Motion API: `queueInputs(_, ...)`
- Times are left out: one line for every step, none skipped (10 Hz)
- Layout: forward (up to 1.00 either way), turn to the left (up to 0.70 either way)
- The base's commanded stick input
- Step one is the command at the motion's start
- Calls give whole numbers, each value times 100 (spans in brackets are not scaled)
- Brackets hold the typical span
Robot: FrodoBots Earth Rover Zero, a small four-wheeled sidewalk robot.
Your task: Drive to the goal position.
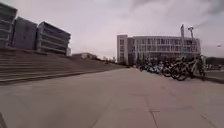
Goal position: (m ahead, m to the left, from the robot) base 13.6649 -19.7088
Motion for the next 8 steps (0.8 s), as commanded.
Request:
queueInputs(70, 0)
queueInputs(70, 0)
queueInputs(70, 0)
queueInputs(70, 0)
queueInputs(70, 0)
queueInputs(70, 0)
queueInputs(70, 0)
queueInputs(70, 0)
